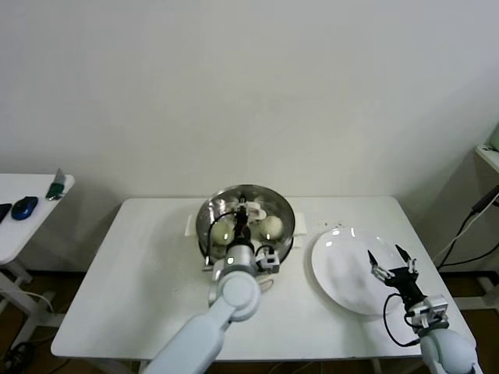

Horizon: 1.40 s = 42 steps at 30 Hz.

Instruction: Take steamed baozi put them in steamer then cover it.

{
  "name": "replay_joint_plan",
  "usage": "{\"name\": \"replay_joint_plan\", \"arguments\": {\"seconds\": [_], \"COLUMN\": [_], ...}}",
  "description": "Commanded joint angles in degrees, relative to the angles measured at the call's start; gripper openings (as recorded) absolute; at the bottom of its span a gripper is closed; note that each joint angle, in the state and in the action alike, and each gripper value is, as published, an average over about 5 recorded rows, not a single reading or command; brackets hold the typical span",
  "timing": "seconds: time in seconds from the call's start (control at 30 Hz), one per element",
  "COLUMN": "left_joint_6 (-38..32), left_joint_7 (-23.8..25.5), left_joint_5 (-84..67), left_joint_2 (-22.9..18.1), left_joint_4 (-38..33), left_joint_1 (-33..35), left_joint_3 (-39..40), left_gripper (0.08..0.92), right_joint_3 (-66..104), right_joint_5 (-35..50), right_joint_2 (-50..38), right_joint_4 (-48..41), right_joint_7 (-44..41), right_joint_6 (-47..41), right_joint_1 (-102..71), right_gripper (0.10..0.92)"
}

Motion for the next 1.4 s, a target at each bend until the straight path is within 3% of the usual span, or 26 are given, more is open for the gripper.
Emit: {"name": "replay_joint_plan", "arguments": {"seconds": [0.03,0.47,0.6,0.77,0.93,1.13,1.27,1.4], "left_joint_6": [2.79,2.79,2.79,2.37,-1.87,-16.51,-28.3,-35.48], "left_joint_7": [1.24,2.38,1.77,-1.11,-10.56,-23.51,-26.24,-26.04], "left_joint_5": [-2.52,-5.9,-7.23,-10.91,-24.37,-52.05,-66.8,-79.68], "left_joint_2": [2.79,6.39,7.29,10.3,13.25,12.99,10.63,8.28], "left_joint_4": [-5.43,-17.32,-21.33,-26.84,-30.88,-31.8,-31.89,-31.64], "left_joint_1": [1.03,6.78,9.72,14.65,19.18,26.77,33.84,39.9], "left_joint_3": [-0.23,-1.18,-2.85,-7.42,-15.61,-32.35,-42.51,-49.78], "left_gripper": [0.343,0.724,0.806,0.822,0.823,0.823,0.823,0.823], "right_joint_3": [0.06,0.4,0.56,0.86,1.28,1.69,1.97,2.54], "right_joint_5": [0.09,0.37,0.17,1.23,1.65,1.99,2.19,2.41], "right_joint_2": [-0.06,-0.26,-0.37,-0.1,0.06,0.97,1.69,2.13], "right_joint_4": [0.15,2.13,2.64,3.65,4.64,5.96,6.88,7.46], "right_joint_7": [-0.14,-0.04,-0.27,-0.4,-0.61,-1.24,-1.64,-2.36], "right_joint_6": [-0.45,-5.58,-6.45,-6.52,-6.17,-5.3,-4.77,-4.1], "right_joint_1": [-0.04,-0.54,-0.66,-1.01,-1.72,-2.51,-3.2,-4.16], "right_gripper": [0.823,0.823,0.823,0.823,0.823,0.823,0.823,0.823]}}
